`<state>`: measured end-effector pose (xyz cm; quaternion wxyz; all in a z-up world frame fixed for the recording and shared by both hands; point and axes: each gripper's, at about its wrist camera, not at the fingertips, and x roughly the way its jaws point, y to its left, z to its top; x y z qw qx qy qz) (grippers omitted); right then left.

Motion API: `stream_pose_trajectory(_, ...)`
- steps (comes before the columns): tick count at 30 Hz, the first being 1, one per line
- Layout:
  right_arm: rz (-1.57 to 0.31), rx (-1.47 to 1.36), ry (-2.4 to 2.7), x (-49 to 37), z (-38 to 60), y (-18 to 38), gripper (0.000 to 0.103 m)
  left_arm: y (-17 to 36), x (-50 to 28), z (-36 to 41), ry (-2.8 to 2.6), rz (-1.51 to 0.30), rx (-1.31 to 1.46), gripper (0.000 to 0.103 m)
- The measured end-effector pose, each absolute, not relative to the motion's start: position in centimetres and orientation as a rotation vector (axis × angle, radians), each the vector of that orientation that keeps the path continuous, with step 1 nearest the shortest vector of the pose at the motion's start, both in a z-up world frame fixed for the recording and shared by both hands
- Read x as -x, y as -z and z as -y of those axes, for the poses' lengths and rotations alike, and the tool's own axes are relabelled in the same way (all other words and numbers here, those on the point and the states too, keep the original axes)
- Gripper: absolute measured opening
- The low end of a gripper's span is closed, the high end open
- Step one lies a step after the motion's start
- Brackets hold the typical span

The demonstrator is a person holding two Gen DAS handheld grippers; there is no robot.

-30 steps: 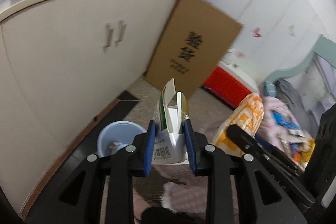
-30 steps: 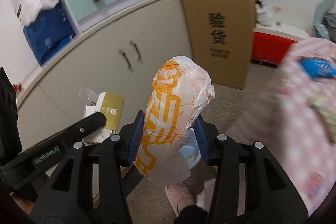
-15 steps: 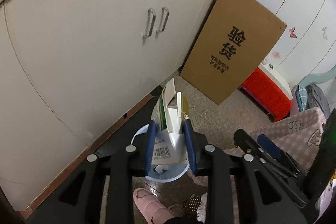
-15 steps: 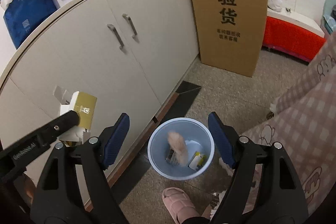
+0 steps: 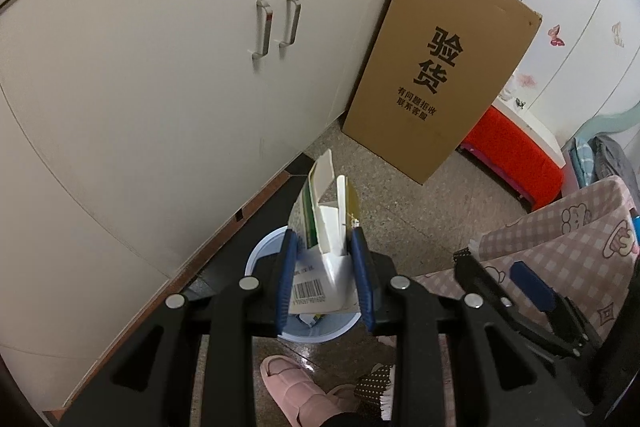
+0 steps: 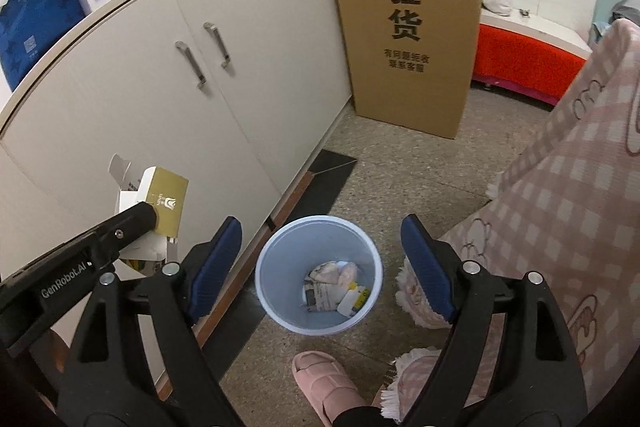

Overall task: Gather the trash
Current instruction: 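Drop the plastic bag into the wastebasket with the right gripper while the left carries the carton, then release the white-and-green carton into the wastebasket with the left gripper, then move both tools back over the table toward the remaining trash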

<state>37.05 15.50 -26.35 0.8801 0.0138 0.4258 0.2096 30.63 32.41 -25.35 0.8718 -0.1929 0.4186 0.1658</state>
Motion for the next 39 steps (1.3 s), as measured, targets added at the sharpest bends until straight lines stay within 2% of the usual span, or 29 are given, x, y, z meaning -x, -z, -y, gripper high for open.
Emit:
stream_pose_trajectory(9,-0.844,-0.068,-0.375,-37.8,-13.5,26.0,0.083,25.6,-32.5,-31.7,-0.356,-0.879,0.356,0.027)
stream_pose_trajectory(12,-0.834,-0.088,-0.360,-38.2,-12.7,25.9,0.083,25.5,-33.3,-31.4,-0.352,-0.866,0.357,0.033)
stream_pose_trajectory(13,-0.835,-0.096,-0.354,-38.3,-12.4,25.9,0.083,25.5,-33.7,-31.4,-0.348,-0.861,0.363,0.037)
stream_pose_trajectory(14,-0.837,-0.101,-0.352,-38.4,-12.2,26.0,0.083,25.5,-34.0,-31.4,-0.350,-0.861,0.366,0.056)
stream_pose_trajectory(16,-0.841,-0.109,-0.345,-38.7,-11.8,26.0,0.083,25.4,-34.1,-31.4,-0.383,-0.846,0.357,0.081)
stream_pose_trajectory(31,-0.838,-0.142,-0.362,-38.1,-11.1,25.4,0.083,24.7,-31.5,-31.0,-0.413,-0.852,0.349,0.081)
stream_pose_trajectory(39,-0.701,-0.176,-0.468,-33.9,-9.6,18.4,0.083,19.2,-27.9,-28.7,-0.396,-0.761,0.331,0.083)
